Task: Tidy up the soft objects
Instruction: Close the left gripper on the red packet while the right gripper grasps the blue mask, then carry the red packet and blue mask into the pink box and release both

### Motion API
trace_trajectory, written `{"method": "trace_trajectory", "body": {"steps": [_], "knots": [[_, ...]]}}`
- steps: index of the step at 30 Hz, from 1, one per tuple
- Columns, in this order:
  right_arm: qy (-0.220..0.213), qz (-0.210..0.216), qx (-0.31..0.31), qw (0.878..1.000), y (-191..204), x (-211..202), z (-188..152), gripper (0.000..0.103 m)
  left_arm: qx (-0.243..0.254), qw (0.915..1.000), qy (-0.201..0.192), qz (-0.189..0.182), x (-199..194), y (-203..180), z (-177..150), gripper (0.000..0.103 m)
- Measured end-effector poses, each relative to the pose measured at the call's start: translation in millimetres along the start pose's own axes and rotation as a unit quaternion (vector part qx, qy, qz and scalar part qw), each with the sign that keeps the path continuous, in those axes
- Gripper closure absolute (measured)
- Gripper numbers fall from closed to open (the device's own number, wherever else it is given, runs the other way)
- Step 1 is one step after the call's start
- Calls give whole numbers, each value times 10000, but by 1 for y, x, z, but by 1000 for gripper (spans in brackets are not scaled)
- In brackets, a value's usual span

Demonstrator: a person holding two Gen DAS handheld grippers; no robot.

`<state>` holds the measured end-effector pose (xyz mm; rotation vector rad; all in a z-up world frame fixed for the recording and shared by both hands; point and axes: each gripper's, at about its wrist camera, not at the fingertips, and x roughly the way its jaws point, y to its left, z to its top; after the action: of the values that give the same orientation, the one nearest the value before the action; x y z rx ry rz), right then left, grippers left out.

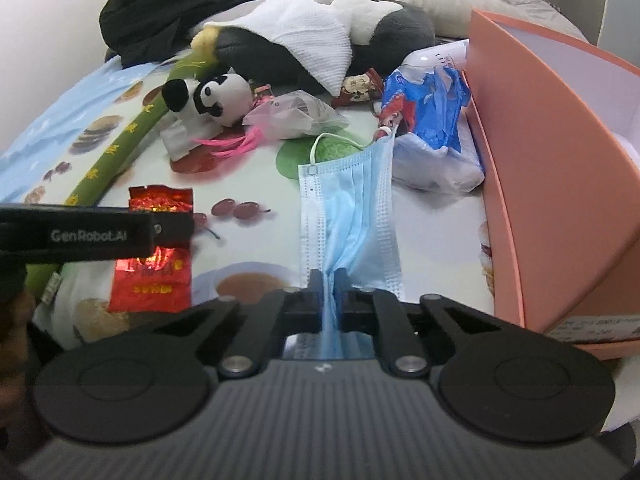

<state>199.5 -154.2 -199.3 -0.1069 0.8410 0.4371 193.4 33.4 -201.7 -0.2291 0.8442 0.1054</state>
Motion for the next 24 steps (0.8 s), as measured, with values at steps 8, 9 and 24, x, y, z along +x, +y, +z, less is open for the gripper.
{"method": "trace_trajectory", "body": {"steps": [8,9,24], "knots": [[-158,147,362,9991,-5,-19,5,96,-69,9998,-8,-209,-11,3,3,55],[-204,129,354,9991,-4,-23,6,96,-95,9997,-19,-237,-13,3,4,56],[-583,53,423,9974,-17,-64,30,96,97,9982,-158,-565,-47,-20,24,81]]}}
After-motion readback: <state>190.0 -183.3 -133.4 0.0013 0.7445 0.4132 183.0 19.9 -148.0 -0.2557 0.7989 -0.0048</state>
